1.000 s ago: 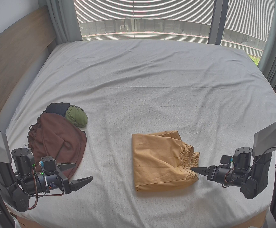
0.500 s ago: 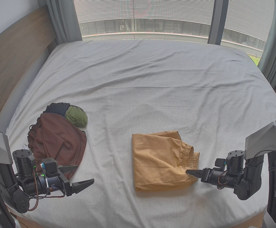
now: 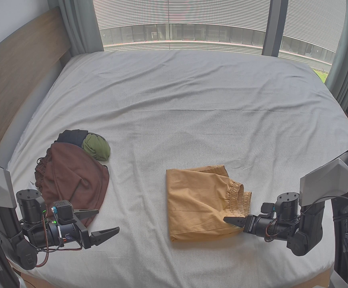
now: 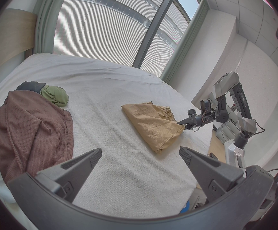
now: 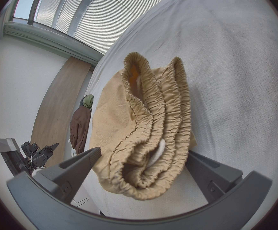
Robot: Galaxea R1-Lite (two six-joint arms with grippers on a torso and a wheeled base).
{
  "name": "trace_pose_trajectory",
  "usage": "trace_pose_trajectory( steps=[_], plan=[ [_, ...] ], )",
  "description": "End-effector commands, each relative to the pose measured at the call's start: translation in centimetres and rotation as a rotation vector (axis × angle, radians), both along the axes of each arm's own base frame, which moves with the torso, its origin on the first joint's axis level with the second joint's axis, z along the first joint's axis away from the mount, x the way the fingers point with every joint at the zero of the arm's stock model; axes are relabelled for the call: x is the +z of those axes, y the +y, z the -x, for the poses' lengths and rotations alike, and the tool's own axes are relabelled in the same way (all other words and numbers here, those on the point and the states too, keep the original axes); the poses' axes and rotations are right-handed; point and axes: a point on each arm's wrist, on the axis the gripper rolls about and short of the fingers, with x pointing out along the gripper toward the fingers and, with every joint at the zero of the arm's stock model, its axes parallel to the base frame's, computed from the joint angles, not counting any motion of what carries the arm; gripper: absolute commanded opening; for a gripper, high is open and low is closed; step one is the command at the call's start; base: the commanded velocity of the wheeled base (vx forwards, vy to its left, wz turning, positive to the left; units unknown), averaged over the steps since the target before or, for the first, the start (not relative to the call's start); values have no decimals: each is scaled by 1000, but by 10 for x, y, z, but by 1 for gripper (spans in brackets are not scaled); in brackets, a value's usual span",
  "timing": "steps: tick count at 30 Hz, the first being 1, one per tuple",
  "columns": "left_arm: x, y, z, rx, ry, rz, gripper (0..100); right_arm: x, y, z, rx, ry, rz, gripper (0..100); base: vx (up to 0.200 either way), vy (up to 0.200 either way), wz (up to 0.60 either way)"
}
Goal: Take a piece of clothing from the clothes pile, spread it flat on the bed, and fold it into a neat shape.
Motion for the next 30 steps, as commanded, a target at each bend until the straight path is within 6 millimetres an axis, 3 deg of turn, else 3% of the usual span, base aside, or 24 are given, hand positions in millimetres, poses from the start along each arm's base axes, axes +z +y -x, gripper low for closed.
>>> trace_pose_trajectory(
  steps=[1, 16, 30],
  plan=[
    [0, 0, 0, 3, 2, 1, 100, 0, 3, -2, 5, -10, -3, 100, 0, 0, 0],
    [-2, 0, 0, 0, 9, 0, 100, -7, -7, -11, -59, -39, 47, 100, 0, 0, 0],
    [-1, 0, 1, 1, 11, 0, 100, -9, 4, -15, -23, -58, 37, 100, 0, 0, 0]
  ],
)
